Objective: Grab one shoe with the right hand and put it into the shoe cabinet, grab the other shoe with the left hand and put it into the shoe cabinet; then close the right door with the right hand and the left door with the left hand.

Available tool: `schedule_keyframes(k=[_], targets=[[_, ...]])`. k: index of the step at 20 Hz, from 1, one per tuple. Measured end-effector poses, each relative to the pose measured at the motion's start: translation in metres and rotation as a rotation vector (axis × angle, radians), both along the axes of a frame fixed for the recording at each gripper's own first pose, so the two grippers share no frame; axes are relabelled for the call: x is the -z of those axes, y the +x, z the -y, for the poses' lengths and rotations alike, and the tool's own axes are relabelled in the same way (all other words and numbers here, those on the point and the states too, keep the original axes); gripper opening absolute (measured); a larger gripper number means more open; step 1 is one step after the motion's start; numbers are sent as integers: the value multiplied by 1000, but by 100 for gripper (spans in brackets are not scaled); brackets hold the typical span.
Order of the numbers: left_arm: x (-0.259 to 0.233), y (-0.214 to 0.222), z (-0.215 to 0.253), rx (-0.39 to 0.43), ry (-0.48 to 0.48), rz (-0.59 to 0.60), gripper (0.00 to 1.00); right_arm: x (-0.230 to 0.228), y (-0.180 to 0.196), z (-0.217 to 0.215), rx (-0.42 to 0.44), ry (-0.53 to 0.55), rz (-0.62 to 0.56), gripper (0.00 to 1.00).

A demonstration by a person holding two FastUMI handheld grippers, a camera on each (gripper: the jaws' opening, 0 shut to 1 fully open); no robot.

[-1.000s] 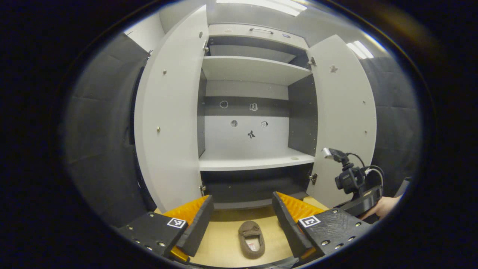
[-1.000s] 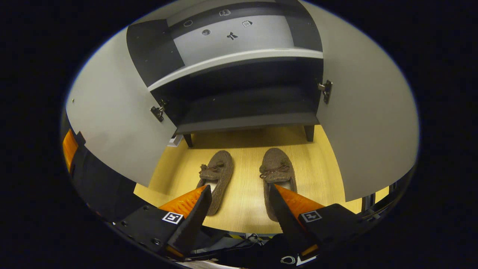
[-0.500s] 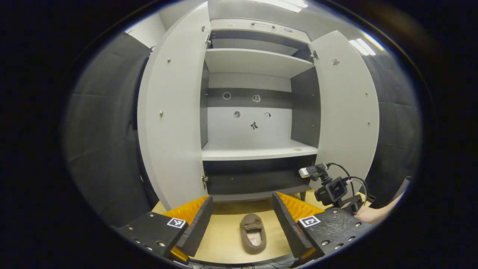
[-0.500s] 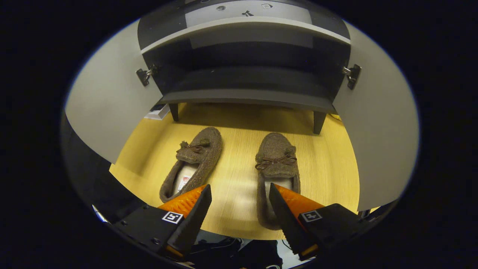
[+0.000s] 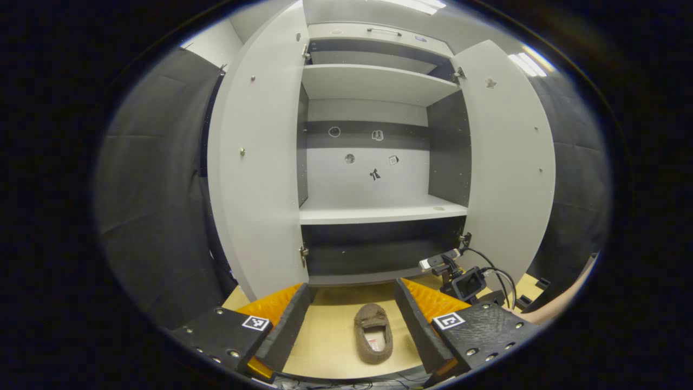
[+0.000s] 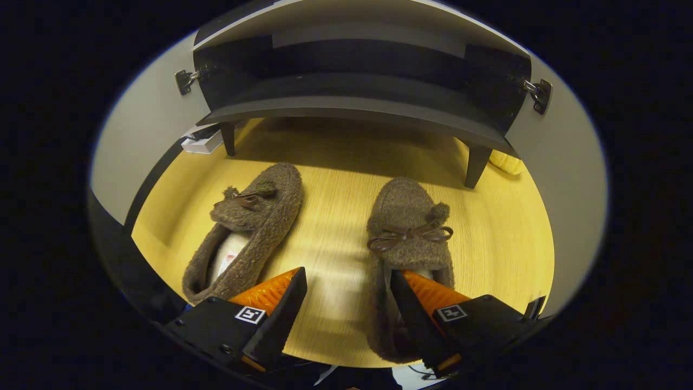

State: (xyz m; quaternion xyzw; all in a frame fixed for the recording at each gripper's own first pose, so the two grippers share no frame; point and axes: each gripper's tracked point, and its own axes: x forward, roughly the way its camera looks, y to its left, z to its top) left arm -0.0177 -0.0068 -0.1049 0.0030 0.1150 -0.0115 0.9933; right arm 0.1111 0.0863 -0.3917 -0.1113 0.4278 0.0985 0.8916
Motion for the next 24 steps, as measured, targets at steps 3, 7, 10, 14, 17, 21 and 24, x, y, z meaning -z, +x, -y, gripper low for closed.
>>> schedule_keyframes(k=[3, 7, 10, 14, 17, 21, 24], targets=[[2, 2, -1, -1, 0, -2, 86, 16, 18, 4, 12, -51, 32, 96], [-2, 4, -2, -1, 7, 8, 86, 20, 32, 22, 105, -142, 59, 56], [-3, 3, -2, 0, 6, 12, 86, 20, 33, 24, 132, -132, 48, 24], [-2, 1, -4, -2, 5, 12, 91, 17, 32, 21, 107, -109, 25, 5], [-2, 1, -6, -2, 6, 18, 98, 13, 32, 22, 81, -41, -4, 2], [0, 0, -5, 6, 10, 18, 86, -8, 16, 27, 107, 46, 20, 1], [0, 1, -2, 19, 22, 20, 88, -30, -4, 28, 94, 103, 45, 1]])
